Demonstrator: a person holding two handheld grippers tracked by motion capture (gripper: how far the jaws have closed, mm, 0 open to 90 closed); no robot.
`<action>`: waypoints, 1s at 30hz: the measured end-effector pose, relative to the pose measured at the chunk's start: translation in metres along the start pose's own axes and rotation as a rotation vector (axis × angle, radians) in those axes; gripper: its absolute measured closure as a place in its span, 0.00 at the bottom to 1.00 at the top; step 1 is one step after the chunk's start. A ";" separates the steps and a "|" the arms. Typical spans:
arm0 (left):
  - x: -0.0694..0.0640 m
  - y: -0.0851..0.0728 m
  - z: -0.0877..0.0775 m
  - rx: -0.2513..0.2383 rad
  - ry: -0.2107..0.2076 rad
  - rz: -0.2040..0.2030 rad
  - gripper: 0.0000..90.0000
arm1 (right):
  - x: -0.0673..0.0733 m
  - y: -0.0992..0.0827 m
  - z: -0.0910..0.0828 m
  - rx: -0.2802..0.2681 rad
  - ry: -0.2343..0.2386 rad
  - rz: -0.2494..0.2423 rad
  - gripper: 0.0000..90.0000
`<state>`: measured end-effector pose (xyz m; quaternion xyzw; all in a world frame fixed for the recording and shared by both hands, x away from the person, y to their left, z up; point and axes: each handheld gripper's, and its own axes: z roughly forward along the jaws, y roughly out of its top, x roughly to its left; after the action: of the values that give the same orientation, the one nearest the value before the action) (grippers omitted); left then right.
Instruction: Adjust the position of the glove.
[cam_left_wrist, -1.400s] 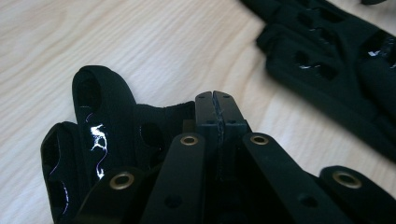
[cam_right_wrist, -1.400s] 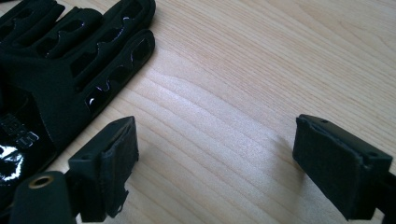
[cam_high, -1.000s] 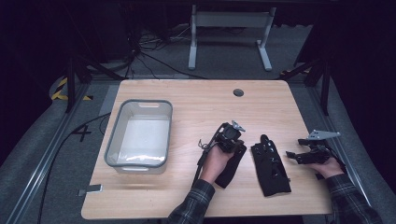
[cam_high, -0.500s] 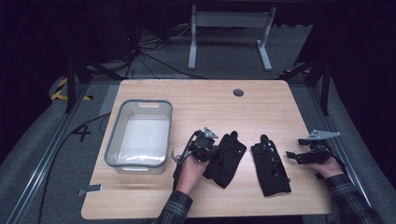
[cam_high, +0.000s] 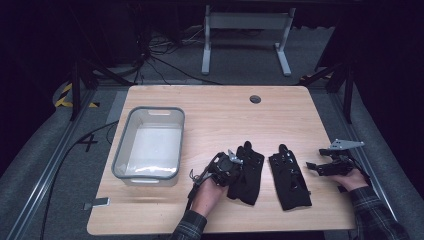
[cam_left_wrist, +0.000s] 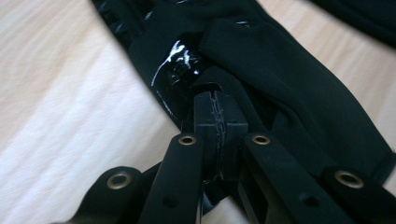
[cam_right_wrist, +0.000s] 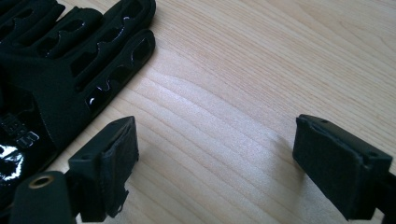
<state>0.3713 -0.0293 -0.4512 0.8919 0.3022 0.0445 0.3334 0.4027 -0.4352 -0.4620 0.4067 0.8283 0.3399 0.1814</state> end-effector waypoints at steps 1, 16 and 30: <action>-0.004 0.000 0.001 0.001 -0.009 0.011 0.99 | 0.000 0.000 0.000 0.000 0.000 0.000 0.16; 0.003 0.003 -0.008 -0.097 0.019 -0.077 0.63 | 0.020 0.013 -0.020 -0.066 0.142 -0.062 0.67; 0.004 0.008 0.010 -0.060 0.026 -0.093 0.52 | 0.064 0.012 -0.013 0.040 0.301 -0.178 1.00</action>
<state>0.3813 -0.0375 -0.4542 0.8659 0.3462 0.0497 0.3577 0.3635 -0.3846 -0.4456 0.2800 0.8855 0.3628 0.0767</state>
